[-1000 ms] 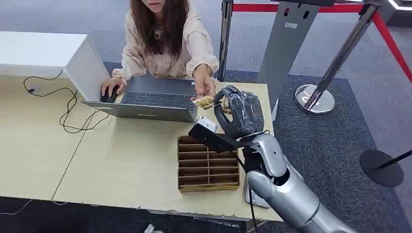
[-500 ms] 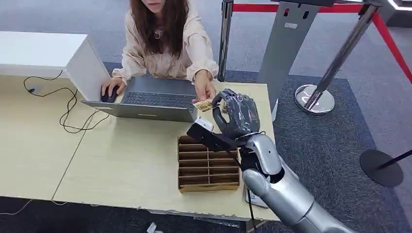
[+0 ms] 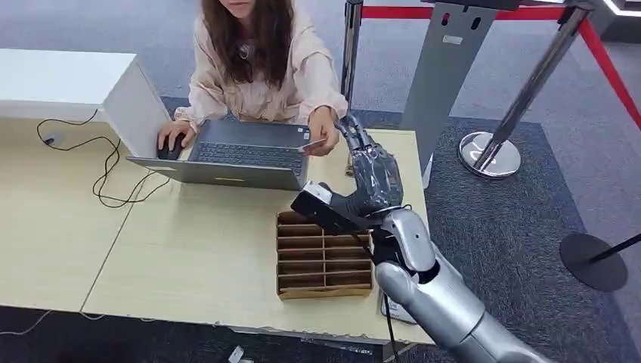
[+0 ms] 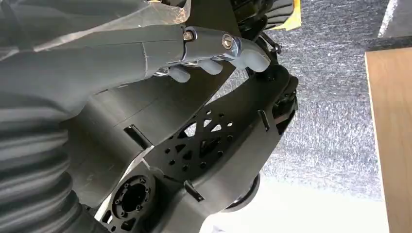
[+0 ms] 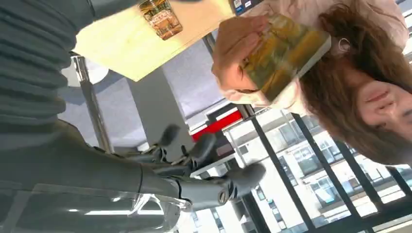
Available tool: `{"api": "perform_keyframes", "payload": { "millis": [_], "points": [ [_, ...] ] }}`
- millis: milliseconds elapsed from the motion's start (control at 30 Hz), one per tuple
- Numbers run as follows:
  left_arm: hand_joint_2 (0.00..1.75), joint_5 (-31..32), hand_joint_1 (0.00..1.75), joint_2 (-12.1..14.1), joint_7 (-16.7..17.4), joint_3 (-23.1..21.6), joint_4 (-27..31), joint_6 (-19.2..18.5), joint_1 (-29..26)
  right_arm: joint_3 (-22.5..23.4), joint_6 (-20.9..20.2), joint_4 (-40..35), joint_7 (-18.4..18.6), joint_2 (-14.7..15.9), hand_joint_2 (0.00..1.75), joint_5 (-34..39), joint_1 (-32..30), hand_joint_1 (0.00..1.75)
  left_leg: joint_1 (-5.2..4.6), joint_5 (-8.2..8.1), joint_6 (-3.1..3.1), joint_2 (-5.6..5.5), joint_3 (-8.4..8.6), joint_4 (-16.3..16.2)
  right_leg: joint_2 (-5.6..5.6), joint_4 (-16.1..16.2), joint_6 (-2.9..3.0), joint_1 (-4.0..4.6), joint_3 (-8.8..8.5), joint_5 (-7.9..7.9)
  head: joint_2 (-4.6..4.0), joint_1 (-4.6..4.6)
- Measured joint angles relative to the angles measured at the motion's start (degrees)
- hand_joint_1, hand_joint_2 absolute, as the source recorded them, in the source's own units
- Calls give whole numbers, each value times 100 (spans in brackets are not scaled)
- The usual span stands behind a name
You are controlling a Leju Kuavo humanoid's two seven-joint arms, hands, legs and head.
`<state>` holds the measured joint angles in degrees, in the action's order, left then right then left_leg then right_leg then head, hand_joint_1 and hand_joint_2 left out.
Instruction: Pass the card to the sensor for recognition and then transmit it.
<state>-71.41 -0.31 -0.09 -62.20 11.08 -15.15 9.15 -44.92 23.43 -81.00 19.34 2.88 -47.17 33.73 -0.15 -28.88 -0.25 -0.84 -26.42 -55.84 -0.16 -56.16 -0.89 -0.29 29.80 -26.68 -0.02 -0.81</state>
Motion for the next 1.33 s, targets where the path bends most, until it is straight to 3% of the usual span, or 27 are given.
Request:
{"api": "perform_keyframes", "payload": {
  "millis": [367,633,700,867,1100,1333],
  "points": [
    [175,-9,0,0,-63,2,0,61,-2,0,142,-33,-63,-7,0,-52,-75,0,0,0,0,0,0,0,0,0,0,0,1,0,0,0],
    [175,-44,0,4,-234,15,-2,127,-69,53,295,-507,-15,120,0,-295,-624,0,-1,-1,0,0,0,0,0,1,0,0,4,-1,2,0],
    [175,-46,0,9,-315,20,-2,107,-118,125,359,-680,66,241,0,-409,-816,0,-1,-2,0,1,0,0,0,1,0,0,4,-1,0,2],
    [175,55,0,311,-584,26,-7,-728,-272,378,492,-1251,387,542,0,-853,-1403,0,-1,-3,0,1,0,0,2,3,-1,0,8,-1,0,2],
    [175,42,0,553,-597,52,-22,-669,-312,1060,644,-2022,577,1110,0,-796,-2184,0,-1,-3,0,0,-2,0,2,4,-1,-1,6,-1,0,0],
    [175,13,0,627,-588,68,-22,-586,-311,1713,1053,-2494,496,1434,0,-350,-2725,0,-3,-3,1,0,-2,0,2,4,-1,-2,5,-1,0,-2]
  ]
}}
